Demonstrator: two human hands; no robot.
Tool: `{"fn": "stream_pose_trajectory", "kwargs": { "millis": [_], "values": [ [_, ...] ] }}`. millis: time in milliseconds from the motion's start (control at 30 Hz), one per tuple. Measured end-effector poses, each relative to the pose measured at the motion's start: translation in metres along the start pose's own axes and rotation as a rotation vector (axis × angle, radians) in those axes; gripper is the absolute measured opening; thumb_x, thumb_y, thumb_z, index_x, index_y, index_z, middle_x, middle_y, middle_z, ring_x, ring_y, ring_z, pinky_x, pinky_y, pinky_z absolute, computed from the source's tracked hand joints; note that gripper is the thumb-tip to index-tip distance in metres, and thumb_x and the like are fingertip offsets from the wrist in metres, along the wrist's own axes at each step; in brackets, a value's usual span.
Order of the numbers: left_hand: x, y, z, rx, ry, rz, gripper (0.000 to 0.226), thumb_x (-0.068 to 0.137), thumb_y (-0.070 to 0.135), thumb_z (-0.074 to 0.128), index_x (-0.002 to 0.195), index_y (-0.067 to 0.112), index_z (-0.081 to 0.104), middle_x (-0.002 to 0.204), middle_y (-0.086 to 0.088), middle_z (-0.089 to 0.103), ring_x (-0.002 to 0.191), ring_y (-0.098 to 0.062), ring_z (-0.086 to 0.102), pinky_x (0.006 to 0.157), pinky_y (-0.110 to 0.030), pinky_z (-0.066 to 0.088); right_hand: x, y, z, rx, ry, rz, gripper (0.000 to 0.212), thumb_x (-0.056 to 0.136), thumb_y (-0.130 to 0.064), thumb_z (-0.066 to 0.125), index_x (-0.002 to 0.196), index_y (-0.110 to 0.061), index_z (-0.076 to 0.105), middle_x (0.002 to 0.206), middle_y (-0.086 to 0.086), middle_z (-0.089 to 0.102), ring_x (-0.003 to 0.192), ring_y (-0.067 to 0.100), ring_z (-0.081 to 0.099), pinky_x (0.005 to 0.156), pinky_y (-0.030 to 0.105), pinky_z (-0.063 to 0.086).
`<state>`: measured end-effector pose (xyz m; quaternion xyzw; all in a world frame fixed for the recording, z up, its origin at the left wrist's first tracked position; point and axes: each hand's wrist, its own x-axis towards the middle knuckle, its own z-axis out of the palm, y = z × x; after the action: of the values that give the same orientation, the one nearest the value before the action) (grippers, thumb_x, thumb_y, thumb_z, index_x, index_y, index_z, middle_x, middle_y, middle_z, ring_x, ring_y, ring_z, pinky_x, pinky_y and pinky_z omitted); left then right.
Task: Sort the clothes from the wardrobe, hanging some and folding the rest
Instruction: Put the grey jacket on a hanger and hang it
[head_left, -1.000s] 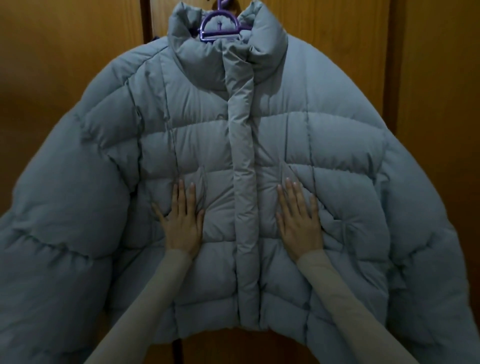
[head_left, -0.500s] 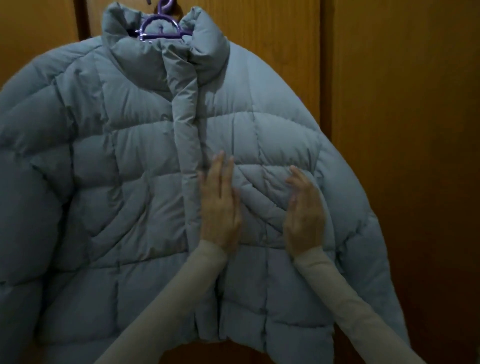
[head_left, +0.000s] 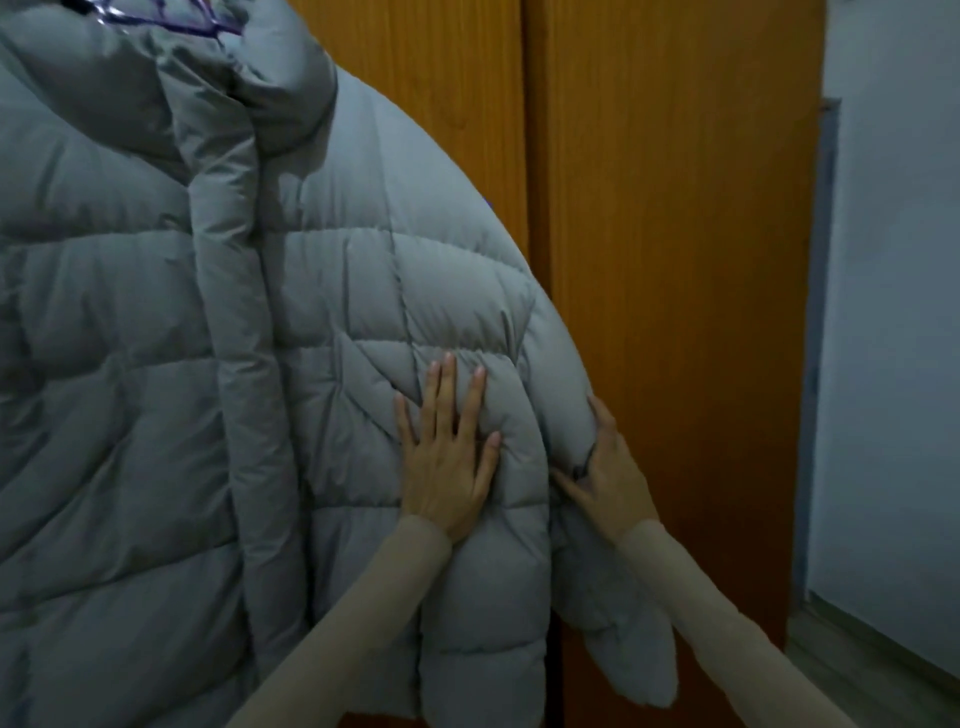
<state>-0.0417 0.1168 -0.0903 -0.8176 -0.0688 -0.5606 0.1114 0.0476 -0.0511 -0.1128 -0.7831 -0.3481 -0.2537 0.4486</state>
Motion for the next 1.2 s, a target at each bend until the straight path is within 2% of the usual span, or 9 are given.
{"fn": "stream_pose_trajectory", "kwargs": {
  "millis": [133, 233, 700, 800, 867, 967, 1033, 1100, 1200],
  "values": [
    [0.0, -0.002, 0.004, -0.021, 0.027, 0.012, 0.062, 0.097, 0.048, 0.018, 0.151, 0.022, 0.001, 0.155, -0.013, 0.012, 0.145, -0.024, 0.006, 0.114, -0.052, -0.002, -0.005, -0.007, -0.004, -0.047, 0.012, 0.016, 0.075, 0.09, -0.02, 0.059, 0.147, -0.025, 0.011, 0.132, 0.011, 0.05, 0.114, 0.027, 0.053, 0.093, 0.045, 0.046],
    [-0.001, -0.002, 0.005, -0.037, 0.031, 0.029, 0.066, 0.094, 0.045, 0.028, 0.151, 0.02, 0.007, 0.154, -0.014, 0.014, 0.143, -0.028, 0.013, 0.113, -0.051, -0.002, -0.011, -0.012, -0.01, -0.085, 0.008, 0.048, 0.067, 0.094, -0.014, 0.052, 0.147, -0.022, 0.013, 0.123, 0.011, 0.056, 0.102, 0.026, 0.058, 0.085, 0.035, 0.048],
    [-0.005, -0.011, -0.002, 0.089, -0.083, 0.008, 0.065, 0.089, 0.043, 0.032, 0.147, 0.016, 0.019, 0.153, -0.012, 0.016, 0.141, -0.025, 0.015, 0.112, -0.049, -0.004, -0.044, -0.023, -0.066, -0.25, 0.018, 0.033, 0.057, 0.095, -0.006, 0.044, 0.146, -0.013, 0.021, 0.1, 0.015, 0.063, 0.082, 0.029, 0.062, 0.072, 0.041, 0.05],
    [-0.001, -0.007, -0.002, 0.134, -0.121, -0.01, 0.071, 0.09, 0.041, 0.049, 0.147, 0.017, 0.015, 0.155, -0.013, 0.018, 0.143, -0.023, 0.01, 0.112, -0.049, -0.008, -0.048, -0.024, -0.083, -0.437, 0.033, -0.026, 0.056, 0.092, -0.005, 0.05, 0.144, -0.011, 0.029, 0.077, 0.01, 0.061, 0.06, 0.023, 0.054, 0.054, 0.031, 0.041],
    [0.003, -0.006, -0.001, 0.18, -0.201, -0.051, 0.084, 0.086, 0.042, 0.058, 0.147, 0.021, 0.003, 0.156, -0.009, 0.01, 0.144, -0.018, -0.013, 0.11, -0.048, -0.017, -0.051, -0.023, -0.09, -0.493, 0.108, -0.164, 0.057, 0.08, 0.002, 0.062, 0.134, -0.004, 0.046, 0.059, 0.007, 0.055, 0.046, 0.014, 0.042, 0.041, 0.024, 0.029],
    [0.008, 0.004, -0.009, 0.189, -0.313, -0.098, 0.086, 0.092, 0.042, 0.05, 0.146, 0.026, -0.015, 0.157, -0.006, -0.005, 0.143, -0.016, -0.02, 0.108, -0.05, -0.023, -0.058, -0.029, -0.093, -0.456, 0.252, -0.327, 0.054, 0.066, -0.006, 0.062, 0.119, -0.001, 0.058, 0.048, 0.002, 0.052, 0.038, 0.008, 0.033, 0.037, 0.01, 0.013],
    [0.013, 0.013, -0.022, 0.14, -0.425, -0.108, 0.073, 0.099, 0.033, 0.038, 0.145, 0.026, -0.019, 0.157, -0.004, -0.015, 0.145, -0.019, -0.015, 0.11, -0.052, -0.017, -0.066, -0.039, -0.09, -0.403, 0.282, -0.377, 0.048, 0.072, -0.017, 0.057, 0.118, -0.003, 0.06, 0.053, 0.002, 0.058, 0.038, 0.012, 0.044, 0.04, 0.015, 0.024],
    [0.021, 0.011, -0.033, 0.017, -0.513, -0.129, 0.068, 0.098, 0.016, 0.038, 0.149, 0.025, -0.006, 0.158, -0.001, -0.013, 0.146, -0.018, -0.009, 0.112, -0.052, -0.012, -0.076, -0.047, -0.085, -0.333, 0.287, -0.415, 0.048, 0.077, -0.027, 0.049, 0.119, -0.005, 0.06, 0.061, 0.003, 0.062, 0.046, 0.015, 0.055, 0.048, 0.015, 0.031],
    [0.038, -0.003, -0.06, -0.576, -0.536, -0.324, 0.046, 0.098, 0.005, 0.036, 0.144, 0.009, 0.032, 0.151, -0.006, 0.029, 0.138, -0.014, 0.033, 0.117, -0.044, 0.004, -0.091, -0.061, -0.075, -0.154, 0.164, -0.417, 0.053, 0.082, -0.038, 0.051, 0.127, -0.011, 0.055, 0.085, 0.003, 0.069, 0.073, 0.017, 0.064, 0.065, 0.017, 0.042]
  ]
}}
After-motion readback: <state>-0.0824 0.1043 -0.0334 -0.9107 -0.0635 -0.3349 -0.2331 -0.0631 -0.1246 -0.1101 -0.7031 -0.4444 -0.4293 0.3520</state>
